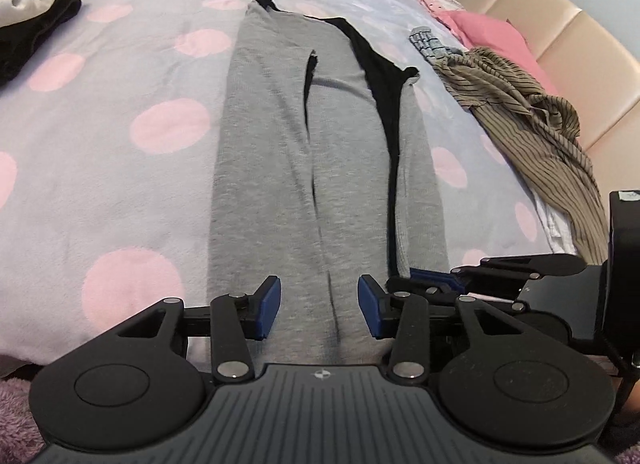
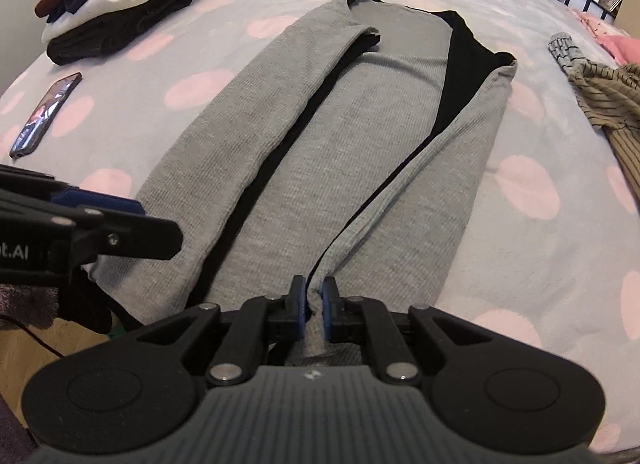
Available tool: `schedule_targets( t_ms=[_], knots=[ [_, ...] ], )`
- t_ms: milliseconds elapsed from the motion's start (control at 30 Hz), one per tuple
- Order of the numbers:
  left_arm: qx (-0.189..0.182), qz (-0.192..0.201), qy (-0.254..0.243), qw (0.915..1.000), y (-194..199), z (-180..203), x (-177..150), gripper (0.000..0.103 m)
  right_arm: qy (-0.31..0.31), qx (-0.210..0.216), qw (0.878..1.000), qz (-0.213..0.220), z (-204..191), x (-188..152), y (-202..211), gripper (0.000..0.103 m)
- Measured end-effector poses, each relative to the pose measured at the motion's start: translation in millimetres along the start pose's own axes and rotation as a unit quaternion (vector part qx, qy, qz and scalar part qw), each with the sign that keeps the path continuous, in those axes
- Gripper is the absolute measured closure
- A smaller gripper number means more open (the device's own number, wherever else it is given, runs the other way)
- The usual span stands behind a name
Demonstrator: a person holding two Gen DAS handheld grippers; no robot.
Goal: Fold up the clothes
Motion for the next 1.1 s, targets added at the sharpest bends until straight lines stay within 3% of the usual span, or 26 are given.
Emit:
schedule_targets(
  t_ms=[67,100,200,367,500,600,700,767,933,1033,1100],
  knots=[
    [-0.013,-0.002,-0.002,0.9999,-2.8,4.9,2.1,0.063,-0.003,0.011,1.0,0.0,2.5,-4.3,4.3,0.082],
    [-0.02,-0.003,-0.003,0.9998,-5.0,8.1,3.5,0.063,-0.003,0.016,1.0,-0.002,4.2,-5.9,6.2,0.073],
    [-0.038,-0.008,-0.013,0.9992,-13.3,20.8,8.7,0.063,0.002,0.027,1.0,-0.003,7.3,-8.8,15.5,0.07],
    [-0.062,-0.023,-0.019,0.9976,-31.8,40.6,14.7,0.063,0.043,-0.005,0.999,-0.009,25.2,-5.5,41.5,0.06],
    [-0.059,-0.042,-0.021,0.9971,-53.8,51.2,15.4,0.061,0.111,-0.027,0.993,-0.007,54.9,3.8,59.6,0.058],
    [-0.039,-0.057,-0.02,0.9974,-69.7,50.7,14.6,0.061,0.193,-0.054,0.98,0.004,81.3,13.3,62.7,0.058],
    [-0.03,-0.069,-0.009,0.9971,-79.4,47.9,14.4,0.063,0.295,-0.076,0.952,0.018,106.5,25.4,54.7,0.06],
    [-0.026,-0.074,-0.012,0.9968,-83.6,48.6,15.1,0.072,0.361,-0.08,0.929,0.021,123.8,34.2,41.5,0.061],
    [-0.008,-0.087,-0.047,0.9951,-91.3,55.0,14.8,0.091,0.491,-0.106,0.864,0.044,163.4,68.1,-8.6,0.061],
    [-0.005,-0.093,-0.057,0.994,-94.7,56.3,15.1,0.093,0.551,-0.11,0.824,0.079,176.2,92.9,-38.8,0.06],
    [-0.005,-0.097,-0.057,0.9937,-96.4,55.5,15.5,0.094,0.598,-0.118,0.787,0.096,180.9,107.6,-59.5,0.06]
  ],
)
Point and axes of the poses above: each gripper's, at about its wrist camera, not at the fingertips, and y roughly against the way its jaws point, z to its right, x to its top, the point moved 4 cm from there along -y, roughly the way its jaws point, and after that the axes turned 7 degrees about -x, right-handed, at the moved point
